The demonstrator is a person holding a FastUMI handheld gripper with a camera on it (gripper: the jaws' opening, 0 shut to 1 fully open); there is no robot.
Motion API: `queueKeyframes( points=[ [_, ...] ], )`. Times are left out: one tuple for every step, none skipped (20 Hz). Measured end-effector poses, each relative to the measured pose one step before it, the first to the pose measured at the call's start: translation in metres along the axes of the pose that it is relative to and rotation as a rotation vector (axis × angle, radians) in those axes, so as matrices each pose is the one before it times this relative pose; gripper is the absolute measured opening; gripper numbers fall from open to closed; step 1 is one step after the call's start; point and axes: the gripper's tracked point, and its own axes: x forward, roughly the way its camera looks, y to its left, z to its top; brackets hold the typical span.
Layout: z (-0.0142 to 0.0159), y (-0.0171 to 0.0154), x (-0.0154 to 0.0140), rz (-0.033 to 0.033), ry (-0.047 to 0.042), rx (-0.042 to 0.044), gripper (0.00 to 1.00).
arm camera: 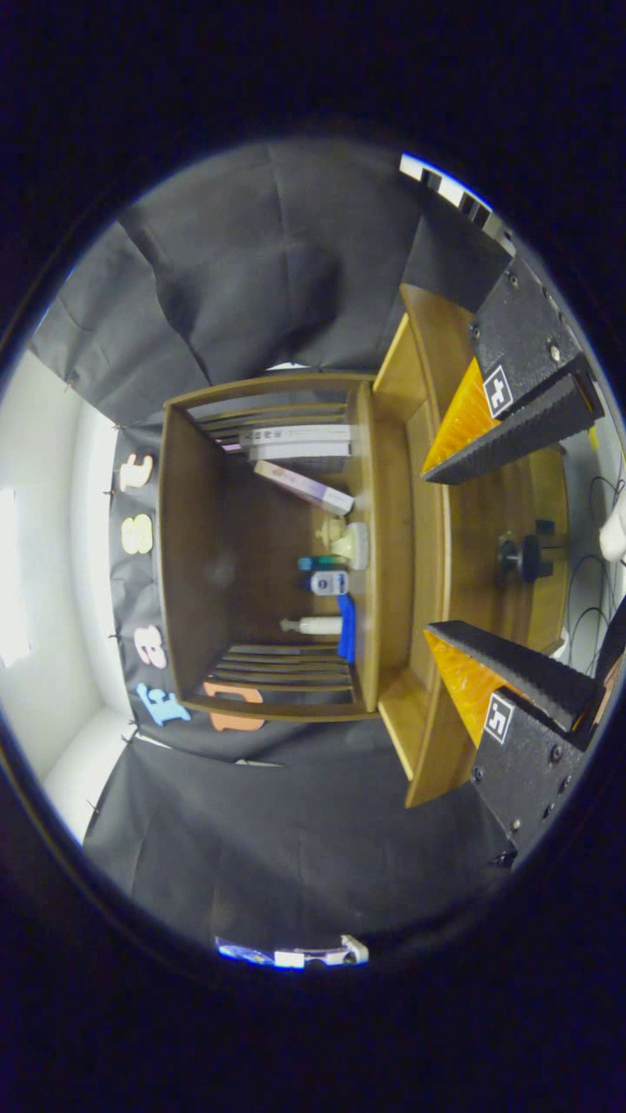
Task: Pull open the drawer, take out the items inside it, and place them on the countertop above the cabinet.
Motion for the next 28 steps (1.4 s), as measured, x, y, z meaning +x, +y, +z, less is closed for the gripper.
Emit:
queueKeyframes(
  points=[
    [-0.00746,-0.00012,0.00243,-0.00062,0.01356,0.00143,1.00],
    [-0.00718,-0.00060,0.00305,-0.00258,0.01717,0.00041,1.00],
    [-0.00653,-0.00075,0.00432,-0.00565,0.01653,-0.00136,1.00],
    [-0.00549,-0.00149,0.00412,-0.00553,0.01288,-0.00428,1.00],
    [-0.00343,-0.00146,0.00526,-0.00843,0.01133,-0.00256,1.00],
    [-0.00249,-0.00125,0.00400,-0.00583,0.00984,-0.00075,1.00],
    [-0.00076,-0.00079,0.00402,-0.00512,0.00352,0.00251,1.00],
    [-0.00002,-0.00074,0.00319,-0.00444,0.00268,0.00311,1.00],
    [-0.00064,-0.00121,0.00261,-0.00548,0.00381,0.00334,1.00],
    [-0.00208,-0.00063,0.00434,-0.00587,0.00796,0.00243,1.00],
    [-0.00158,-0.00121,0.00428,-0.00591,0.01437,0.00247,1.00],
    [-0.00151,-0.00241,0.00132,-0.00974,-0.00232,0.00908,1.00],
    [0.00184,0.00304,-0.00203,0.00019,-0.00149,0.00710,1.00],
    [0.00032,0.00198,0.00063,-0.00187,-0.00876,-0.00227,1.00],
    [0.00098,0.00109,0.00058,-0.00170,-0.00538,-0.00959,1.00],
    [-0.00025,-0.00005,0.00112,-0.00018,-0.00600,-0.00456,0.99],
    [0.00125,-0.00029,0.00343,0.00034,0.00101,0.00163,0.99],
    [0.00031,0.00051,0.00191,0.00610,0.00156,0.01104,0.99],
    [0.00051,0.00003,0.00391,0.00714,0.00857,0.01230,0.99],
    [0.00042,-0.00025,0.00620,0.00699,0.00192,0.00981,0.99],
    [0.00162,-0.00076,0.00520,0.00403,0.00390,0.00455,0.99],
    [0.00154,0.00005,0.00468,0.00360,-0.00100,0.00358,0.99],
    [0.00106,0.00062,0.00603,-0.00220,0.00331,-0.00739,0.99],
    [0.00219,-0.00031,0.00570,-0.00331,-0.00304,-0.00378,0.99],
    [0.00124,0.00104,0.00629,-0.00451,-0.00224,-0.00268,0.99],
    [0.00320,0.00149,0.00642,-0.00419,-0.00631,-0.00172,0.99],
    [0.00476,0.00109,0.00710,-0.00418,-0.01252,-0.00402,0.99],
    [0.00334,0.00176,0.00829,-0.00653,-0.00486,-0.00047,0.99]
  ],
)
